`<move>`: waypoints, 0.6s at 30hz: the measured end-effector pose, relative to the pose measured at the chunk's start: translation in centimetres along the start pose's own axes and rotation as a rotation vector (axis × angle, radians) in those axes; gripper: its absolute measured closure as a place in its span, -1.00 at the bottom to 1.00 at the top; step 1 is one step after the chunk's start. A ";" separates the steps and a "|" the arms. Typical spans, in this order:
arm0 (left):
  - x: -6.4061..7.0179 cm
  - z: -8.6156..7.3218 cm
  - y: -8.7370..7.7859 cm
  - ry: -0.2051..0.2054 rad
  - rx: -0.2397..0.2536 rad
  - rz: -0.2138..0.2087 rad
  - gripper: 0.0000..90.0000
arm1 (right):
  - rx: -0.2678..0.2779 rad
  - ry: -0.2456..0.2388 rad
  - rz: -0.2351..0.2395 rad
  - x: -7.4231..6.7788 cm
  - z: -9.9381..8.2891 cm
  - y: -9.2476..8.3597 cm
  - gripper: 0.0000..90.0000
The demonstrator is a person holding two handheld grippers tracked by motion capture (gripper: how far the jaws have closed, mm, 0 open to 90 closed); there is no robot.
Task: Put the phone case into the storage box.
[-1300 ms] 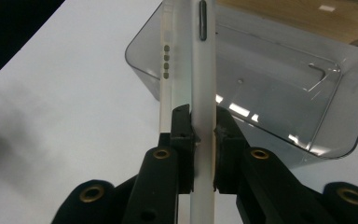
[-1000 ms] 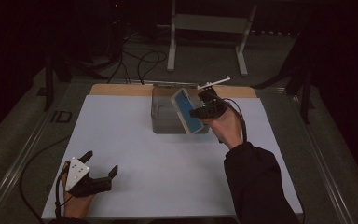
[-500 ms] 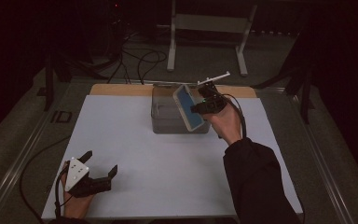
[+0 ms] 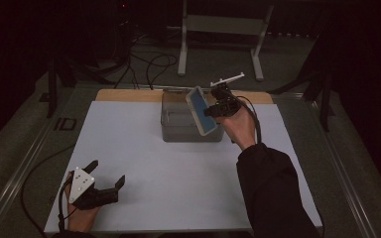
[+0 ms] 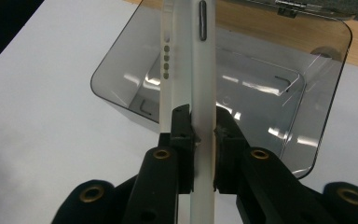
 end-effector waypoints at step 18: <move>0.0 0.0 0.0 0.001 0.001 0.003 -0.99 | 0.005 0.049 -0.030 0.8 0.8 0.4 0.82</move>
Point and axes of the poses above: each handheld gripper's, and its own axes: y roughly forward along the jaws, z roughly out of its top, x roughly to its right, the point moved 1 cm from there along y, roughly forward along the jaws, and after that the axes turned 2 degrees about -x, right-handed, at the moved point
